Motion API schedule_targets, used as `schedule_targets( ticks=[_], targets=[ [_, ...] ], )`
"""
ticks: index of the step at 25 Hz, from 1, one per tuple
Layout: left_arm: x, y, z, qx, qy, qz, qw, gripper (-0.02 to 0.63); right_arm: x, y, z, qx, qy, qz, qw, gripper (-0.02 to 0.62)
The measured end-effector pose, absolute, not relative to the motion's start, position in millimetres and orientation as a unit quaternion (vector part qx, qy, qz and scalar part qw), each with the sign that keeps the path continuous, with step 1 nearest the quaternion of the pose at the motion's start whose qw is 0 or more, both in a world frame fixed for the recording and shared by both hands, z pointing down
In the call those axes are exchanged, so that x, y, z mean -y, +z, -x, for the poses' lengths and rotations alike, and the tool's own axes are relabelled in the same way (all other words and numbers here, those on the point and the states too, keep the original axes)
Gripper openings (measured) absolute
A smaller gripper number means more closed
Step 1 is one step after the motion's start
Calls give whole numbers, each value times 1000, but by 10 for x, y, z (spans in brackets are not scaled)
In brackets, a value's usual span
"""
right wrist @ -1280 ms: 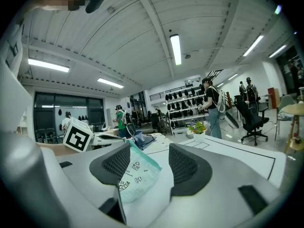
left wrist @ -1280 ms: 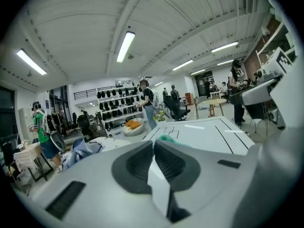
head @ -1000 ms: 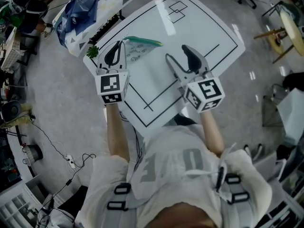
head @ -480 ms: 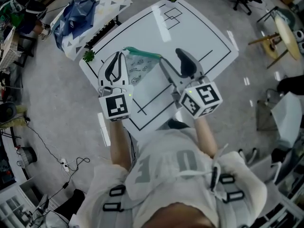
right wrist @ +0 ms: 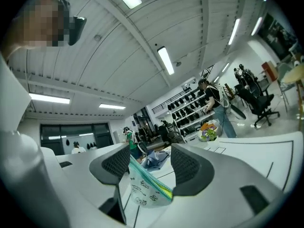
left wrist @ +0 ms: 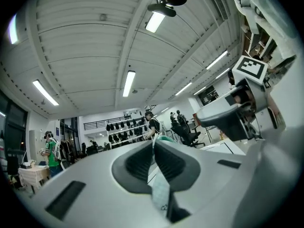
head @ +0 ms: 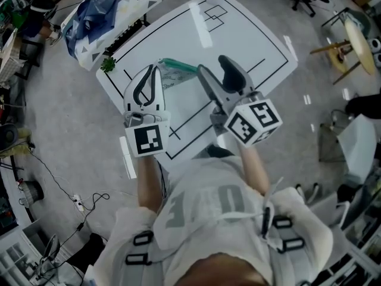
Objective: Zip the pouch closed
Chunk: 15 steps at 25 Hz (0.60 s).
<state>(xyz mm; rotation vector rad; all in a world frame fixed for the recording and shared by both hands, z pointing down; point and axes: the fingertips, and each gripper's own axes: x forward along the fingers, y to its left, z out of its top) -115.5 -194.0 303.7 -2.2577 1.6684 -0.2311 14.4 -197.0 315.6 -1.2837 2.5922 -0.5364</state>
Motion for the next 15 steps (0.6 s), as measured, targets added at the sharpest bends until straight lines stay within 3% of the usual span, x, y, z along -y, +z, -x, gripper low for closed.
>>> schedule_targets(
  ticks=[5, 15],
  targets=[
    [1935, 3092, 1039, -557, -139, 785, 233, 18, 1936, 3132, 53, -869, -285, 380, 139, 255],
    [1730, 3426, 715, -500, -155, 807, 274, 18, 1884, 3258, 349, -866, -360, 321, 134, 253]
  ],
)
